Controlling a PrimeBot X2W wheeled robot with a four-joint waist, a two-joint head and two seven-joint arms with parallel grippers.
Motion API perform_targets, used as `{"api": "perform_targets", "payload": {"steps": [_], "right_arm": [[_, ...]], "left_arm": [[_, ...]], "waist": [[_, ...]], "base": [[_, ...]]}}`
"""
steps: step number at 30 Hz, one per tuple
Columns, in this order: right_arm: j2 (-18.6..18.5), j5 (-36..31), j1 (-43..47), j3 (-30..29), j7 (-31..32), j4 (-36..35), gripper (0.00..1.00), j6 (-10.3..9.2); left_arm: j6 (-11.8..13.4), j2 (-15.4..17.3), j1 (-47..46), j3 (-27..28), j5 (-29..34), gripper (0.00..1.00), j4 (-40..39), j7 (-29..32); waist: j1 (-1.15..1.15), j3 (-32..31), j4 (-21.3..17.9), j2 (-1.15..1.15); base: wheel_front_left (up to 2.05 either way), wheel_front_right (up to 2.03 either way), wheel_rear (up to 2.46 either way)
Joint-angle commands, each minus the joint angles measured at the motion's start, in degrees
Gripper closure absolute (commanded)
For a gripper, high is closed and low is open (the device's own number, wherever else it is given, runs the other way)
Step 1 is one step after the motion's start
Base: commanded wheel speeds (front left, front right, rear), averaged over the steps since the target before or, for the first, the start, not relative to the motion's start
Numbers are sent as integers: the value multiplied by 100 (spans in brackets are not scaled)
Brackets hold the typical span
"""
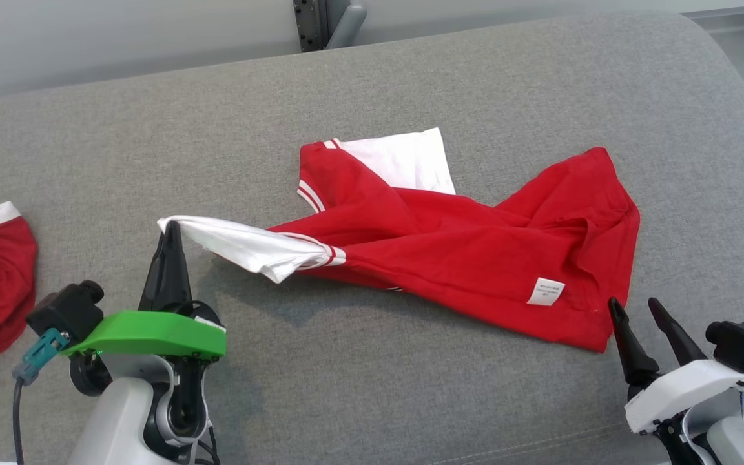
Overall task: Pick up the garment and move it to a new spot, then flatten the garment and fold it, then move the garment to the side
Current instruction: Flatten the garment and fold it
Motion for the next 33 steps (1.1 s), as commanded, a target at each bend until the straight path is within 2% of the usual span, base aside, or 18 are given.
{"api": "perform_targets", "payload": {"steps": [1,7,15,19,27,29,31,32,33], "right_arm": [[-24,-61,127,27,-46,-179,0,-8],[-202,-359,464,316,-39,-633,0,-8],[130,-704,405,281,-35,-197,0,-8],[342,-552,185,182,-38,79,0,-8],[503,-412,-222,168,-40,515,1,-8],[539,-357,-313,191,-40,618,7,-8],[569,-307,-381,223,-40,749,19,-8],[577,-298,-425,252,-40,784,32,-8],[571,-306,-458,269,-40,817,53,-8]], "left_arm": [[-29,11,73,55,51,100,27,-56],[-91,-55,26,178,206,100,116,-126],[-181,-156,-60,212,326,100,240,-161],[-219,-203,-94,225,379,100,305,-170],[-253,-266,-102,174,433,100,360,-175],[-256,-276,-104,159,444,100,363,-175],[-259,-282,-107,141,447,100,366,-175],[-260,-287,-111,131,448,100,367,-175],[-261,-290,-117,118,455,100,371,-175]], "waist": [[0,44,16,0],[0,116,48,0],[0,140,111,0],[0,130,124,0],[0,130,138,0],[0,136,149,0],[0,139,162,0],[0,143,172,0],[0,144,185,0]], "base": [[0,0,0],[0,0,0],[0,0,0],[0,0,0],[0,0,0],[0,0,0],[0,0,0],[0,0,0],[0,0,0]]}}
